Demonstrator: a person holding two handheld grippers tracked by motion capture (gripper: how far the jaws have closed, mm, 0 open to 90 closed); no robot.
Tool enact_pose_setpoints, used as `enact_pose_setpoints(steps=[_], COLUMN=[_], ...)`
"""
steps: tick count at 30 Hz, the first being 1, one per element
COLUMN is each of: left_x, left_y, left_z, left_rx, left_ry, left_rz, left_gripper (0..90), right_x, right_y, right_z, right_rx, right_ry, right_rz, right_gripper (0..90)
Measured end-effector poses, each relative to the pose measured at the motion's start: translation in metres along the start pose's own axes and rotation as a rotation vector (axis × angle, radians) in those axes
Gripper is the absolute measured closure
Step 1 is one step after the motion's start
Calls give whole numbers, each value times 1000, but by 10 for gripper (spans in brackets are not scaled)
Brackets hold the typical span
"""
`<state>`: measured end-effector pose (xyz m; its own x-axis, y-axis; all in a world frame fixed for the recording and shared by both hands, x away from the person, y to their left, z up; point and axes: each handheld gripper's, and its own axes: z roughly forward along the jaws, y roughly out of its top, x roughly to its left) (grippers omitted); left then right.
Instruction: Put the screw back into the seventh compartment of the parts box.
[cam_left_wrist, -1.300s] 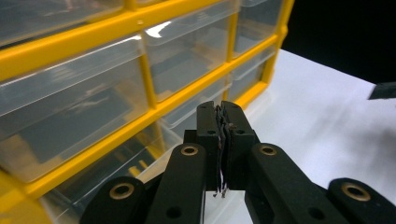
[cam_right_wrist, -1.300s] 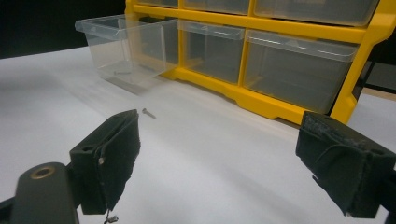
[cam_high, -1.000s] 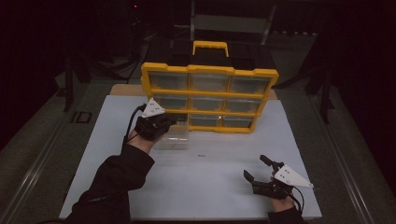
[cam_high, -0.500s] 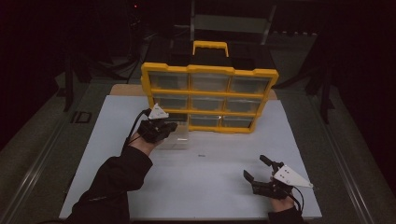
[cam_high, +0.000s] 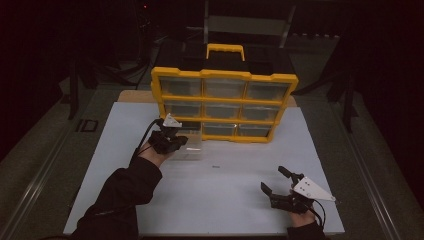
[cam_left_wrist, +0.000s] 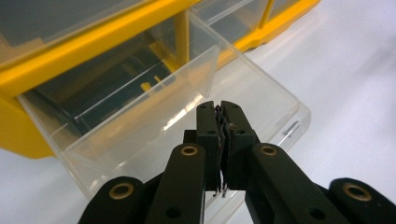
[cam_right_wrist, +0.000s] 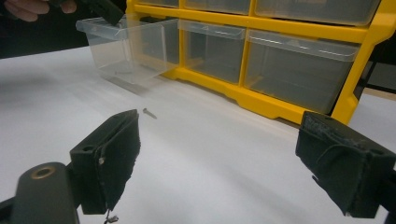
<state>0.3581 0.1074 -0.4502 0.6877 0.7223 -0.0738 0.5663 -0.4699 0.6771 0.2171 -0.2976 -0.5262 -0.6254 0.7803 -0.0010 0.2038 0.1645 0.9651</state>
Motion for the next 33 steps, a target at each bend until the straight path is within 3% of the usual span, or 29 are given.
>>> enact_pose_setpoints(steps=[3, 7, 16, 23, 28, 33], left_x=[1, -2, 1, 3, -2, -7], left_y=[0, 1, 4, 6, 8, 9], left_z=[2, 6, 9, 2, -5, -8], left_rx=[21, 29, 43, 3, -13, -27], left_ry=[-1, -1, 22, 19, 4, -17], left_rz=[-11, 8, -13, -46, -39, -3], left_gripper=[861, 856, 856, 620, 435, 259], right_x=[0, 0, 0, 0, 0, 0], right_y=[0, 0, 0, 0, 0, 0], right_z=[0, 0, -1, -1, -1, -1], right_rx=[1, -1, -1, 0, 1, 1], right_ry=[1, 0, -2, -3, -3, -3], right_rz=[-3, -2, 0, 1, 1, 1], right_gripper=[135, 135, 136, 135, 135, 135])
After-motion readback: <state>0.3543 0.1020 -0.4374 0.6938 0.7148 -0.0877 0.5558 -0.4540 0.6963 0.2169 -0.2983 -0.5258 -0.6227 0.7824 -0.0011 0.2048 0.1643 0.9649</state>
